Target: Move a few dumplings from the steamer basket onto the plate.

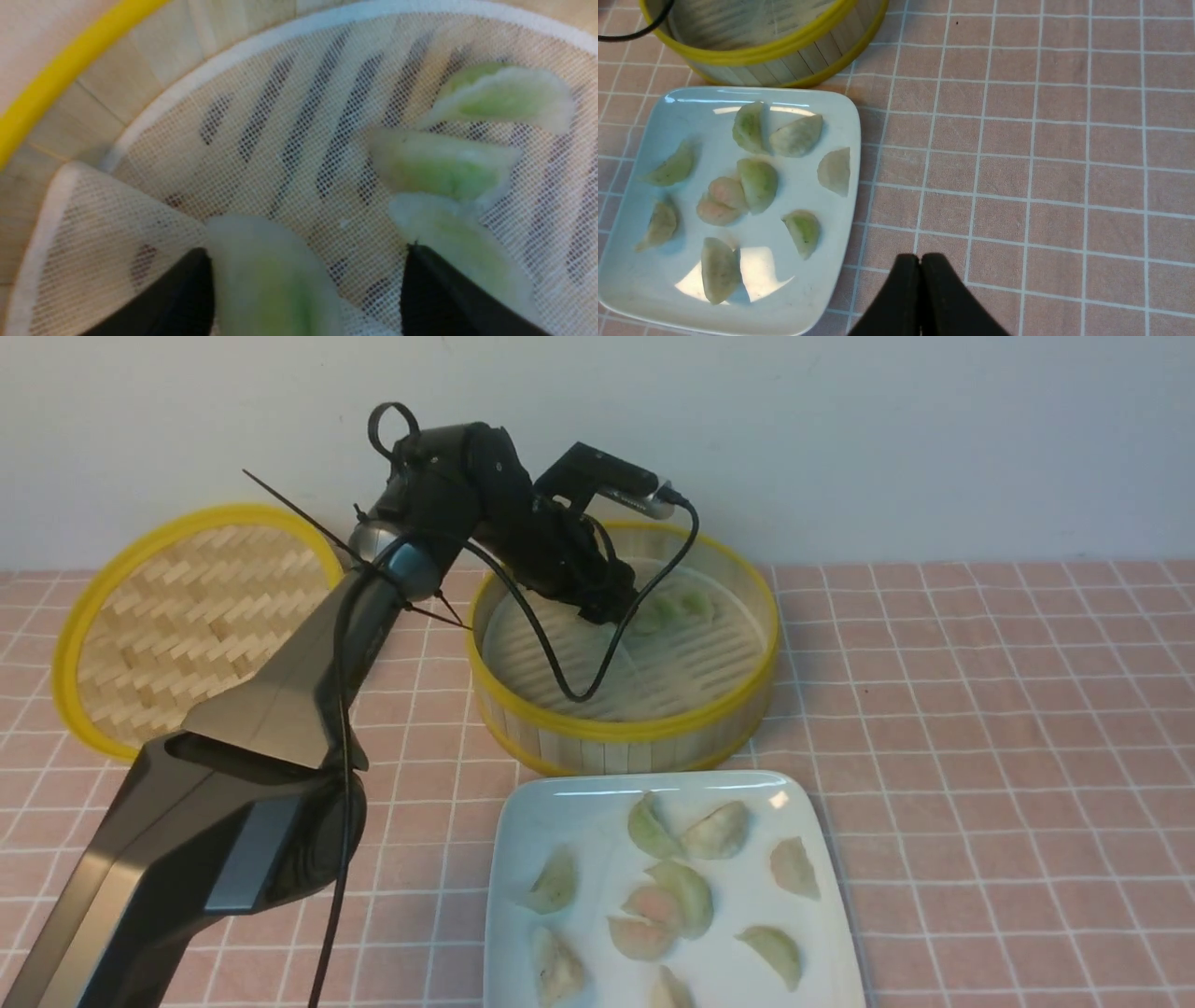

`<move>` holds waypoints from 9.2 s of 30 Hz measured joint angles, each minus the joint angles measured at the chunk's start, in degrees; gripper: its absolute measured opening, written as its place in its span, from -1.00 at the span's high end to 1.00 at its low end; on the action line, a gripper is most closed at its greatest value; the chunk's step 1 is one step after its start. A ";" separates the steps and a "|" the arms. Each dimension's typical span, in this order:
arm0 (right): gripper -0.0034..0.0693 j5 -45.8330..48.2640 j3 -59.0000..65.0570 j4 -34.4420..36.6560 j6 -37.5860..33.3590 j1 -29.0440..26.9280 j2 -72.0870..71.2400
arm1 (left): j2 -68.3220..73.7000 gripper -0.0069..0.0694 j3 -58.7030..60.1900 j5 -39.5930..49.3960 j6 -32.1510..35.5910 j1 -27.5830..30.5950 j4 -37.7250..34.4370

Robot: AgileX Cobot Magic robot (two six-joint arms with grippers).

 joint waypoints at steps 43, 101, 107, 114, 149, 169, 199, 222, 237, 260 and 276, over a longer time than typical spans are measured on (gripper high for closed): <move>0.95 1.90 0.00 1.10 -2.14 0.00 0.00 | -51.86 0.17 69.60 3.02 -12.46 -11.47 2.10; 0.05 7.29 -100.56 -1.00 -13.75 13.57 105.19 | -96.79 0.83 85.12 6.02 -23.71 -5.67 12.91; 0.05 4.13 -100.71 -1.98 -12.01 13.57 107.14 | -97.14 0.83 85.12 6.17 -25.32 -5.67 15.01; 0.61 3.26 -101.02 -1.98 -11.58 13.57 107.42 | -97.14 0.83 85.17 6.19 -25.67 -5.67 16.76; 0.90 5.77 -32.30 1.93 -4.52 25.38 50.93 | -97.14 0.83 85.51 7.93 -24.74 -5.67 17.55; 0.26 -1.29 -22.17 -1.54 0.76 27.41 47.72 | -97.14 0.83 85.51 9.03 -23.63 -5.67 17.14; 0.94 -27.63 26.69 -37.16 33.34 27.41 -48.97 | -99.14 0.83 86.03 1.00 -21.80 -5.67 12.06; 0.94 -28.36 27.41 -38.14 33.43 27.41 -48.97 | -152.35 0.83 124.40 -22.23 -23.13 -5.67 14.19; 0.94 -28.36 27.41 -38.16 33.43 27.41 -48.97 | -159.81 0.83 146.71 -38.17 -22.90 4.75 19.04; 0.94 -28.35 27.41 -38.16 33.43 27.41 -48.97 | -161.25 0.83 163.87 -40.72 -22.90 13.55 18.65; 0.94 -28.35 27.41 -38.16 33.38 27.41 -48.97 | -161.25 0.83 163.87 -40.72 -22.90 13.55 18.65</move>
